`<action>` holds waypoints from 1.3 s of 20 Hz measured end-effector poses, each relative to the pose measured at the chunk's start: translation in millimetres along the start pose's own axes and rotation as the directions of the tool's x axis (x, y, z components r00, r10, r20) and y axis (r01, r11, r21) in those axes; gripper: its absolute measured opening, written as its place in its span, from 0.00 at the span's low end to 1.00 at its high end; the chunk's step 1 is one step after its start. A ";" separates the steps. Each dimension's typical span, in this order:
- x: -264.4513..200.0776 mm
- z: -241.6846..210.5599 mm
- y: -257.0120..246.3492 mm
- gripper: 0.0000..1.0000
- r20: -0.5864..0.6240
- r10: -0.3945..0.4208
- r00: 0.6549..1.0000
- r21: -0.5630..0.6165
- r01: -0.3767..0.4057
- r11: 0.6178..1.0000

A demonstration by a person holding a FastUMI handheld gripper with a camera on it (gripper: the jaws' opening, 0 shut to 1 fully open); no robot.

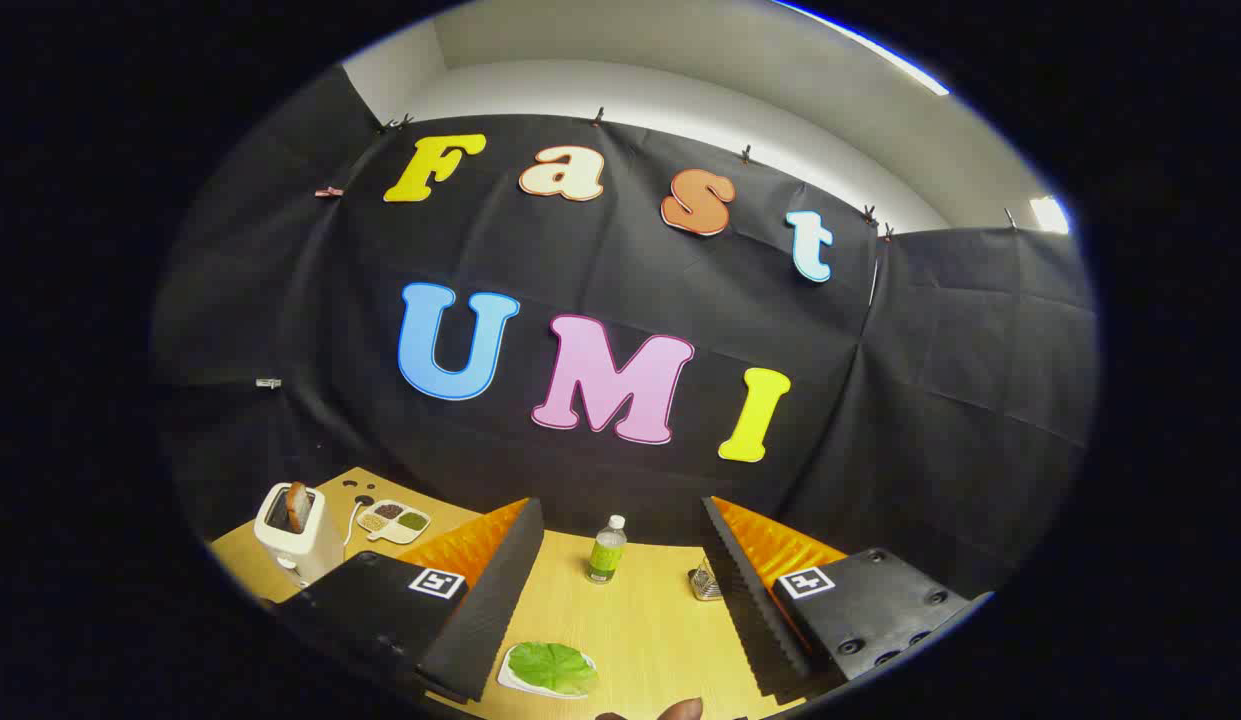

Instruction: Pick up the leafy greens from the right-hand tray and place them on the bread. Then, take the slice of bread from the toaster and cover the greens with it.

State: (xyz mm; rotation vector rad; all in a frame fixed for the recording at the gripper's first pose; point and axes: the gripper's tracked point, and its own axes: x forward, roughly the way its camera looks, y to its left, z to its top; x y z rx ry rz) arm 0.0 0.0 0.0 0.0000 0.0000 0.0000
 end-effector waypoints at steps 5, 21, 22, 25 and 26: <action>-3.0 -4.6 3.3 0.97 -0.013 0.005 1.000 0.000 -0.005 1.000; -5.5 -6.8 2.5 0.98 -0.024 0.009 1.000 0.005 -0.009 1.000; -5.5 -7.9 2.7 0.98 -0.023 0.010 1.000 0.006 -0.009 1.000; -2.5 -11.4 5.6 0.98 -0.027 0.025 0.999 0.005 -0.025 1.000; -0.4 -14.2 6.3 0.98 -0.031 0.032 0.999 0.003 -0.032 0.999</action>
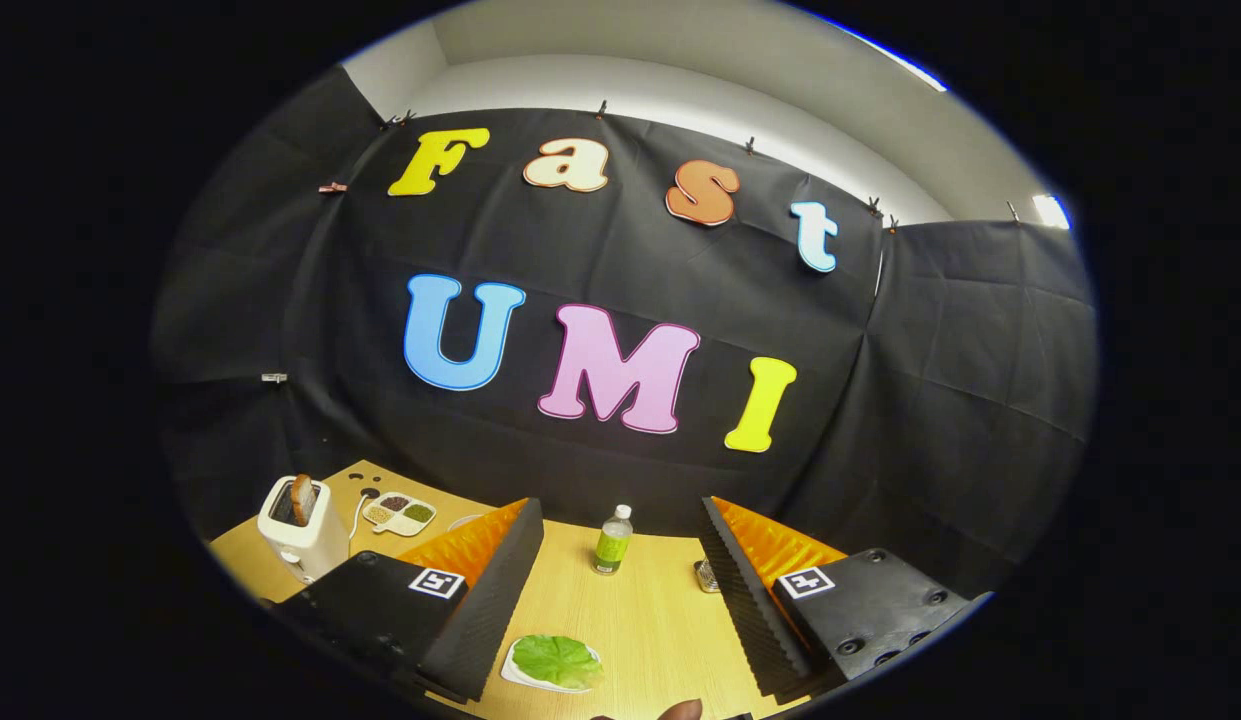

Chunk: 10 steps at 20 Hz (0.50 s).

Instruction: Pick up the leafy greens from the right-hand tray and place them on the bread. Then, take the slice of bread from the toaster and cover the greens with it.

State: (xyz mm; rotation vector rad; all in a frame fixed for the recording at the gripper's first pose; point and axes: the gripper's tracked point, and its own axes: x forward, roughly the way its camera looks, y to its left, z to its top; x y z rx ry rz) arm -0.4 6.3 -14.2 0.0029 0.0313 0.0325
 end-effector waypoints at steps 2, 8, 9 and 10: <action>5.4 -10.3 0.3 0.97 -0.019 0.014 1.000 -0.007 -0.015 1.000; 22.3 -65.6 3.2 0.97 -0.110 0.084 0.990 -0.011 -0.086 0.996; 24.8 -78.1 5.5 0.98 -0.129 0.101 0.986 -0.013 -0.104 0.995; 27.6 -91.1 8.6 0.98 -0.150 0.123 0.981 -0.011 -0.126 0.992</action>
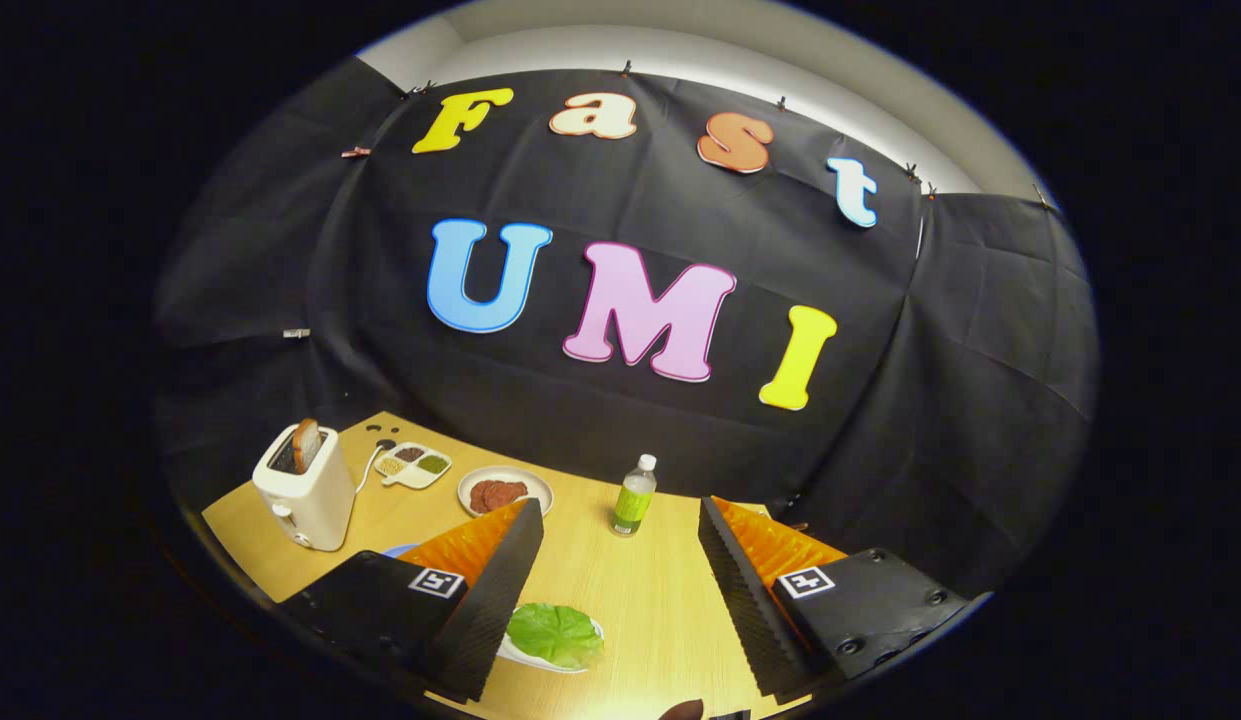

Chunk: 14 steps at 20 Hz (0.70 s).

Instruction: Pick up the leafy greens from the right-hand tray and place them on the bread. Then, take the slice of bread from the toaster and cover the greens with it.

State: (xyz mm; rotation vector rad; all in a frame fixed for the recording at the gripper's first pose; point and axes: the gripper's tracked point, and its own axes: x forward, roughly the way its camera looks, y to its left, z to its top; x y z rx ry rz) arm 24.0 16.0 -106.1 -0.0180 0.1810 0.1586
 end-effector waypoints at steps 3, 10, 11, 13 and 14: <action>15.2 -38.8 8.2 0.98 -0.068 0.072 0.995 -0.020 -0.074 0.997; 49.8 -144.7 18.2 0.97 -0.288 0.206 0.935 0.007 -0.213 0.977; 52.0 -161.4 20.2 0.97 -0.318 0.218 0.923 -0.003 -0.231 0.973; 58.0 -190.1 27.6 0.97 -0.374 0.251 0.893 -0.022 -0.279 0.960; 61.2 -202.9 32.8 0.97 -0.399 0.269 0.877 -0.026 -0.304 0.952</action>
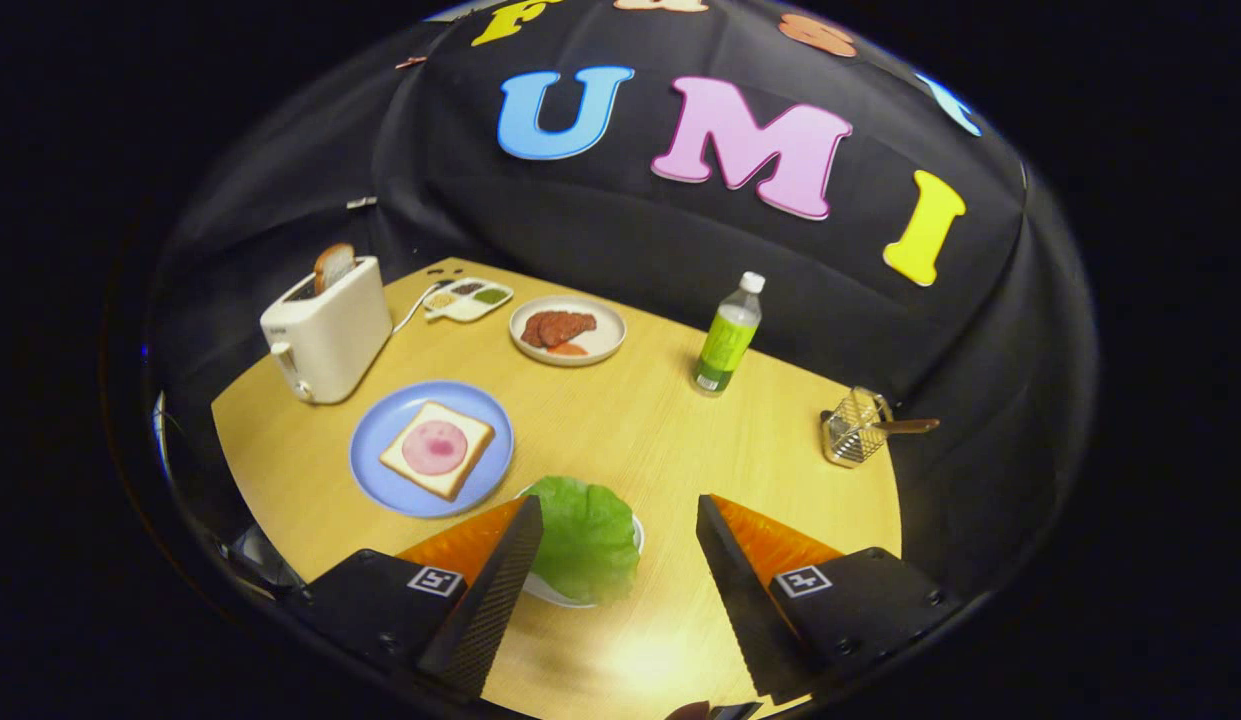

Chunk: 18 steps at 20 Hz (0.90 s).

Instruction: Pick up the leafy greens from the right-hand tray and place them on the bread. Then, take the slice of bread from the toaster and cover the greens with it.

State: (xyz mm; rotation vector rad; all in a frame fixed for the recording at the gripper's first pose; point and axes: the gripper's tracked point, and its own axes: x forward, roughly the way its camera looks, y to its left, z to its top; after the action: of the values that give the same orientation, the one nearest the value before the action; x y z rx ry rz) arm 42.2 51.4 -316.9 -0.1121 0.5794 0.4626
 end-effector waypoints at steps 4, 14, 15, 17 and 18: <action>35.4 -34.0 12.2 0.96 -0.089 0.070 0.994 -0.047 -0.074 0.996; 107.1 -89.7 35.0 0.86 -0.286 0.177 0.942 -0.078 -0.207 0.975; 107.2 -94.0 36.2 0.84 -0.307 0.188 0.933 -0.078 -0.222 0.972; 110.0 -93.1 38.8 0.82 -0.309 0.210 0.928 -0.038 -0.232 0.972; 109.9 -96.8 41.5 0.78 -0.326 0.231 0.917 -0.005 -0.246 0.969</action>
State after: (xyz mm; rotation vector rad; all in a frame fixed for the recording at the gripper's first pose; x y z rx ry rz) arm 55.9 109.0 -457.1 -0.1635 0.9125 0.7030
